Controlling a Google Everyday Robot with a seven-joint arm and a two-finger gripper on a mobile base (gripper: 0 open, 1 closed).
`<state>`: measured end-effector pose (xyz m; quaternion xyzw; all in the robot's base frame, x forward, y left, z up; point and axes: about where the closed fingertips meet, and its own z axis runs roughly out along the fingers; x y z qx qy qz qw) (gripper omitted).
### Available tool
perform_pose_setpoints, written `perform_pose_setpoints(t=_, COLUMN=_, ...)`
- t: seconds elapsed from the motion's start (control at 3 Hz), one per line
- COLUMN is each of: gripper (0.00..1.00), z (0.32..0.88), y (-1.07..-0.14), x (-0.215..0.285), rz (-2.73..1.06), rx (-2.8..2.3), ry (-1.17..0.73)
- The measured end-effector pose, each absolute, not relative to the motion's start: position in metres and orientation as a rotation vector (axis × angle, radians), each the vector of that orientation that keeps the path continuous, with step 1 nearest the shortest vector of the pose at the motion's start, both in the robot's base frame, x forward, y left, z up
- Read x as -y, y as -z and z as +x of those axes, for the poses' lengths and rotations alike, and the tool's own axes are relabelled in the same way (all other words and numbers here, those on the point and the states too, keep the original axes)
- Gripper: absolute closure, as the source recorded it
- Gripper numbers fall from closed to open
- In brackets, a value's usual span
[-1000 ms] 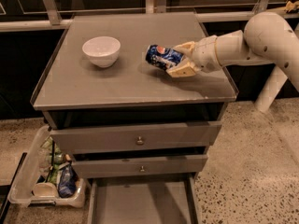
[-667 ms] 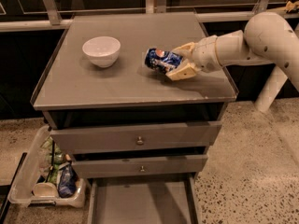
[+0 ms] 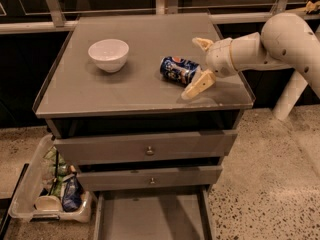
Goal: Pick pepsi can from bottom drawer and place on counter
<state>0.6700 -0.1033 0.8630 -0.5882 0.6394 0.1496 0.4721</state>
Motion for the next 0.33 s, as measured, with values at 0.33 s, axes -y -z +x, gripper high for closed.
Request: perform_pose_setpoints(t=0.33, gripper=0.0, z=0.67, y=-0.863, x=0.1033, rz=-1.44, rx=-1.565, ry=-0.366)
